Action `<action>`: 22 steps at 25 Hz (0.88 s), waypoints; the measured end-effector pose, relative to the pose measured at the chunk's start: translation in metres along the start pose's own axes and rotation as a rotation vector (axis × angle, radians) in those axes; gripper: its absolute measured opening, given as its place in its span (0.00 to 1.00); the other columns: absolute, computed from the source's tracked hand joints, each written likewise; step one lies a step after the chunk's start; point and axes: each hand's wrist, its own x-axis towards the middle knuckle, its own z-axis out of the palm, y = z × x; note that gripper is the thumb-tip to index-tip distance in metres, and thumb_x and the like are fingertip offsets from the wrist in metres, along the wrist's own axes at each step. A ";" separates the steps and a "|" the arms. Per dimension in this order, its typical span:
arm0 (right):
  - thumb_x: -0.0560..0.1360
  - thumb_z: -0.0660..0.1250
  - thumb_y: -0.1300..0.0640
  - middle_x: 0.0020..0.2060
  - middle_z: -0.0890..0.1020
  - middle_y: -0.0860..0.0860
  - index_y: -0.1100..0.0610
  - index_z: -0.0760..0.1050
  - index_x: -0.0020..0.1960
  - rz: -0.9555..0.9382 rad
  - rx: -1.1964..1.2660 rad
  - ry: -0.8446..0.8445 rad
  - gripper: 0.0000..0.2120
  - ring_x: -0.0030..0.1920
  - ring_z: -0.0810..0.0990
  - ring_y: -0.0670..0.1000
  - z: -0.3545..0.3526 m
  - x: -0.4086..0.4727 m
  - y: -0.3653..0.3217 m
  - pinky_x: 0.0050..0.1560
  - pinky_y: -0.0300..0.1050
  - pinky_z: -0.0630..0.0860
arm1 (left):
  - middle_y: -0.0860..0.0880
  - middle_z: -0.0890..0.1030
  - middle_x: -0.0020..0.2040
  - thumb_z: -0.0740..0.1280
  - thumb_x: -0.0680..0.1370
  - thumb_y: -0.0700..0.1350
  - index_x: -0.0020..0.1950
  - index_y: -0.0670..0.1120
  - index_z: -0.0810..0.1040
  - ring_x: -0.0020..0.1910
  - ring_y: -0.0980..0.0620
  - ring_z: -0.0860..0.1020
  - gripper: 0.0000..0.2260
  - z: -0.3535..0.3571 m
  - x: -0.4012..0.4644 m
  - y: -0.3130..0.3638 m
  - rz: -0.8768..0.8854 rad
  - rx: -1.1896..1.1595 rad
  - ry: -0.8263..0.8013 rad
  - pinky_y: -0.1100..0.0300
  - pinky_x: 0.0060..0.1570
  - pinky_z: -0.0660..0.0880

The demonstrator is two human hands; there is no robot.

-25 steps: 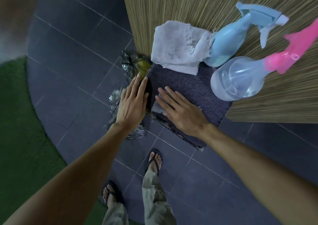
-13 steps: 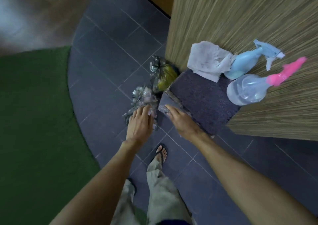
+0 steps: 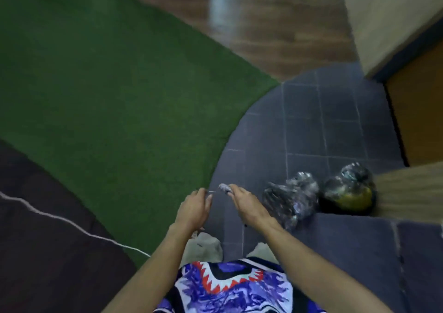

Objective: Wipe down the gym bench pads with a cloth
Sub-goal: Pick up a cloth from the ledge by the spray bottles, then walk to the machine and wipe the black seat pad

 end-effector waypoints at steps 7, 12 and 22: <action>0.84 0.52 0.50 0.59 0.78 0.61 0.55 0.68 0.65 -0.292 -0.252 -0.288 0.15 0.55 0.79 0.63 0.053 0.100 -0.201 0.52 0.55 0.74 | 0.40 0.80 0.58 0.56 0.83 0.52 0.59 0.43 0.75 0.59 0.40 0.77 0.16 -0.105 -0.034 -0.156 -0.381 -0.275 0.262 0.46 0.60 0.74; 0.84 0.52 0.56 0.64 0.76 0.63 0.58 0.65 0.71 -0.505 -0.473 -0.434 0.16 0.61 0.77 0.64 0.087 0.176 -0.318 0.58 0.56 0.74 | 0.42 0.79 0.59 0.55 0.83 0.53 0.60 0.44 0.74 0.59 0.41 0.77 0.16 -0.161 -0.024 -0.236 -0.561 -0.447 0.378 0.47 0.60 0.73; 0.85 0.50 0.50 0.54 0.81 0.62 0.58 0.67 0.65 -0.607 -0.604 -0.640 0.16 0.47 0.80 0.60 0.123 0.380 -0.577 0.46 0.53 0.74 | 0.44 0.80 0.56 0.54 0.83 0.54 0.58 0.45 0.75 0.56 0.45 0.78 0.16 -0.355 0.066 -0.394 -0.774 -0.638 0.557 0.48 0.57 0.75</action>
